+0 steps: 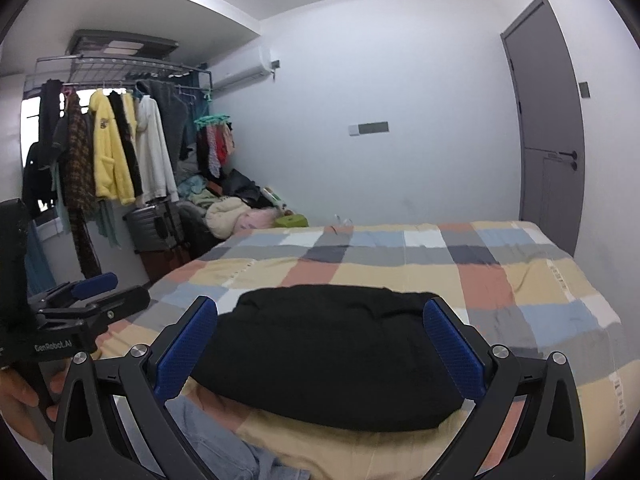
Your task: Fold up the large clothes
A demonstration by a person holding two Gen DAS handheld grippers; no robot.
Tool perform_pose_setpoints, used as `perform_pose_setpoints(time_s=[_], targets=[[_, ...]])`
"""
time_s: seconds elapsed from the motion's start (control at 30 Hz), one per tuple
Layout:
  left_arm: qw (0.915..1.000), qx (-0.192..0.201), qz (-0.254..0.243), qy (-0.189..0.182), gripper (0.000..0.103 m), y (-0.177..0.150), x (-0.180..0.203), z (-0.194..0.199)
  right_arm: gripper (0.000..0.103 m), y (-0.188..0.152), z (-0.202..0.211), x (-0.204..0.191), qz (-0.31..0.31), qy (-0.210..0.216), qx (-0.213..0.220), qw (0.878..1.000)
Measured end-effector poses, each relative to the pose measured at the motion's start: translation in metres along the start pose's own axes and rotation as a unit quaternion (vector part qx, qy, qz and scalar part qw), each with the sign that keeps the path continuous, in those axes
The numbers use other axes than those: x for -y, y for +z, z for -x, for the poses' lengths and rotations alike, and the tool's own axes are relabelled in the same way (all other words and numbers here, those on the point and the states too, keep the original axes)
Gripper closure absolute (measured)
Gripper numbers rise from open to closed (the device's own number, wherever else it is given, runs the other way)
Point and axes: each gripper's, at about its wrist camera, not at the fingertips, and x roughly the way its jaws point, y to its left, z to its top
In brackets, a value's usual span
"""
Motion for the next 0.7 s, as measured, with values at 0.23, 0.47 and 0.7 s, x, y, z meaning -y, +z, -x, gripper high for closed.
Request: perform_pose_setpoints(time_s=[0.23, 0.47, 0.7], targets=[[0.9994, -0.025, -0.004, 0.024, 0.006, -0.013, -0.004, -0.021, 0.0, -0.016, -0.015, 0.0, -0.005, -0.006, -0.032, 0.999], [0.9991, -0.039, 0.012, 0.012, 0.006, -0.017, -0.017, -0.034, 0.0, -0.024, -0.021, 0.0, -0.006, -0.015, -0.042, 0.999], [0.9986, -0.047, 0.003, 0.024, 0.006, -0.022, -0.018, -0.041, 0.0, -0.029, -0.025, 0.001, -0.015, -0.02, -0.05, 0.998]])
